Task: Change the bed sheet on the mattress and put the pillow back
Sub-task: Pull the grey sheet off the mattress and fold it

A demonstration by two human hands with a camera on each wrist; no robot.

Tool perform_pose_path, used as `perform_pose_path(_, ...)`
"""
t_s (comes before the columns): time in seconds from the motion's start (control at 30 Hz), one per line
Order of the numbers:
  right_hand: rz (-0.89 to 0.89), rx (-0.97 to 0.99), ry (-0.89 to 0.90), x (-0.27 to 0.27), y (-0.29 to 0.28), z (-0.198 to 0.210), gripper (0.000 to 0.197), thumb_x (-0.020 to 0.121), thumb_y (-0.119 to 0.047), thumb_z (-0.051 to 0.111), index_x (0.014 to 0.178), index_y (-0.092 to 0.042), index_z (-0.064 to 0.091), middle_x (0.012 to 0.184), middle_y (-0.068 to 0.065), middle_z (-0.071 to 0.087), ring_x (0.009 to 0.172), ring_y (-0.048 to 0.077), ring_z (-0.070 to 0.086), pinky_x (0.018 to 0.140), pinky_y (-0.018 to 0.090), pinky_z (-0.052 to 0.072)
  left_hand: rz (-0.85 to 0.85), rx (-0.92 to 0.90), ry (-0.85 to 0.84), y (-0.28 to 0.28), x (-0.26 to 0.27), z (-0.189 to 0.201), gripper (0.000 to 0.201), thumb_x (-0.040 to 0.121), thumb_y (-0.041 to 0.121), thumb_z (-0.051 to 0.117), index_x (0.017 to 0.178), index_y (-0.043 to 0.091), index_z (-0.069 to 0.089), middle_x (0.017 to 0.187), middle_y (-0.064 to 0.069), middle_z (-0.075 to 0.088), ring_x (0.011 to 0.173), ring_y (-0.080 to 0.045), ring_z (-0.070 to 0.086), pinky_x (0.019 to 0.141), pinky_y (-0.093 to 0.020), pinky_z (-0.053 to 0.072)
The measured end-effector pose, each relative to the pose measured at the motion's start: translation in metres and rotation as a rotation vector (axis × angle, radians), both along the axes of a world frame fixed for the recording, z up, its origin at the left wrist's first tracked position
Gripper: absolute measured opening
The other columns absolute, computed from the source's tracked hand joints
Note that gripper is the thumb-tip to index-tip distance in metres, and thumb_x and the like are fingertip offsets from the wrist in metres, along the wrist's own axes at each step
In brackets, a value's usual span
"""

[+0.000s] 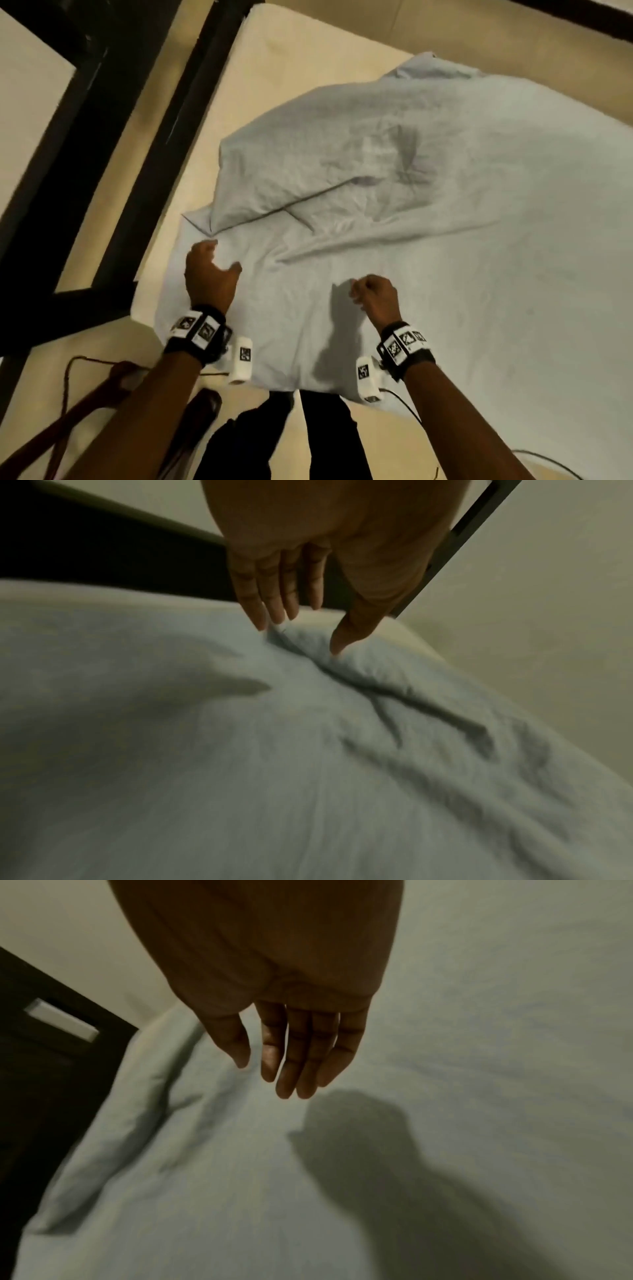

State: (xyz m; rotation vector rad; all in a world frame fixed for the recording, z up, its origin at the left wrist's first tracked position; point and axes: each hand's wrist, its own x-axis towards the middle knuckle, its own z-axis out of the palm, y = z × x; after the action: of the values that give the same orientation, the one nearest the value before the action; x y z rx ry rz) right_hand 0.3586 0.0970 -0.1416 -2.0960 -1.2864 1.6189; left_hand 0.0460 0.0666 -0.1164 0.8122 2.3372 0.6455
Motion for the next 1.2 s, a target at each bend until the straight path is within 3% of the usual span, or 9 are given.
perform_pose_path(0.17, 0.311, -0.218, -0.251, 0.054, -0.112, -0.028, 0.038, 0.082, -0.051, 0.073, 0.071, -0.017, 0.060, 0.072, 0.003, 0.066, 0.075, 0.026, 0.064, 0.064, 0.033, 0.049, 0.191, -0.376, -0.086, -0.132, 0.052, -0.030, 0.080, 0.062, 0.035, 0.096, 0.119, -0.007, 0.058, 0.126, -0.025, 0.056, 0.119, -0.042, 0.055, 0.099, -0.046, 0.047)
perform_pose_path(0.3, 0.768, -0.187, -0.528, 0.053, -0.175, -0.047, 0.063, 0.071, -0.069, 0.068, 0.100, -0.014, 0.063, 0.096, 0.008, 0.065, 0.092, 0.032, 0.063, 0.067, 0.036, 0.049, 0.407, -0.658, -0.299, -0.195, 0.076, -0.071, 0.143, 0.038, 0.078, 0.087, 0.142, -0.008, 0.042, 0.140, -0.025, 0.053, 0.124, -0.041, 0.056, 0.097, -0.044, 0.051)
perform_pose_path(0.43, 0.994, 0.031, -0.613, 0.045, -0.191, -0.054, 0.029, 0.084, -0.039, 0.068, 0.101, -0.015, 0.071, 0.103, 0.014, 0.062, 0.096, 0.038, 0.060, 0.070, 0.040, 0.046, 0.664, -0.395, -0.766, -0.209, 0.102, -0.085, 0.070, 0.063, 0.043, 0.095, 0.116, 0.007, 0.066, 0.119, -0.012, 0.068, 0.104, -0.033, 0.065, 0.069, -0.038, 0.059)
perform_pose_path(0.53, 1.125, 0.069, -0.555, 0.046, -0.182, -0.050, 0.026, 0.094, -0.021, 0.053, 0.112, -0.015, 0.071, 0.115, 0.013, 0.063, 0.109, 0.035, 0.059, 0.080, 0.039, 0.050, 0.613, -0.295, -0.824, -0.206, 0.114, -0.080, 0.038, 0.083, 0.024, 0.083, 0.107, 0.000, 0.067, 0.109, -0.020, 0.068, 0.088, -0.034, 0.066, 0.053, -0.031, 0.058)
perform_pose_path(0.7, 0.968, 0.070, -0.431, 0.050, -0.165, 0.006, 0.033, 0.084, -0.028, 0.050, 0.101, -0.007, 0.069, 0.106, 0.015, 0.069, 0.103, 0.036, 0.064, 0.078, 0.036, 0.049, 0.535, -0.040, -0.955, -0.192, 0.125, -0.006, 0.013, 0.095, 0.009, 0.067, 0.090, 0.005, 0.056, 0.082, -0.013, 0.058, 0.050, -0.022, 0.061, 0.050, -0.031, 0.056)
perform_pose_path(0.8, 0.795, 0.346, -0.333, 0.057, -0.154, 0.052, 0.033, 0.075, -0.032, 0.038, 0.072, -0.007, 0.061, 0.076, 0.015, 0.065, 0.073, 0.038, 0.064, 0.056, 0.034, 0.038, 0.553, 0.222, -1.097, -0.185, 0.108, 0.037, 0.004, 0.094, 0.011, 0.066, 0.097, 0.009, 0.064, 0.080, -0.007, 0.060, 0.047, -0.013, 0.052, 0.044, -0.024, 0.044)
perform_pose_path(0.93, 0.678, 0.517, -0.352, 0.057, -0.141, 0.114, 0.014, 0.079, -0.023, 0.048, 0.067, -0.016, 0.047, 0.070, 0.007, 0.059, 0.065, 0.029, 0.053, 0.055, 0.029, 0.025, 0.560, 0.500, -1.183, -0.169, 0.099, 0.080, 0.020, 0.098, 0.013, 0.058, 0.082, 0.019, 0.067, 0.070, 0.005, 0.062, 0.040, -0.007, 0.043, 0.039, -0.016, 0.032)
perform_pose_path(1.1, 0.598, 0.472, -0.460, 0.078, -0.170, 0.077, 0.012, 0.088, -0.010, 0.060, 0.077, -0.007, 0.062, 0.083, 0.008, 0.059, 0.074, 0.032, 0.058, 0.052, 0.031, 0.033, 0.638, 0.334, -0.903, -0.168, 0.143, 0.047, 0.017, 0.095, 0.029, 0.069, 0.086, 0.017, 0.076, 0.089, -0.006, 0.071, 0.072, -0.021, 0.071, 0.067, -0.038, 0.059)
perform_pose_path(1.2, 0.594, 0.394, -0.449, 0.115, -0.185, 0.041, 0.021, 0.097, -0.028, 0.060, 0.100, -0.007, 0.063, 0.096, 0.012, 0.063, 0.086, 0.033, 0.059, 0.060, 0.035, 0.040, 0.549, 0.055, -0.774, -0.187, 0.185, 0.013, 0.037, 0.088, 0.049, 0.074, 0.104, 0.017, 0.072, 0.100, -0.003, 0.076, 0.095, -0.024, 0.073, 0.078, -0.043, 0.058)
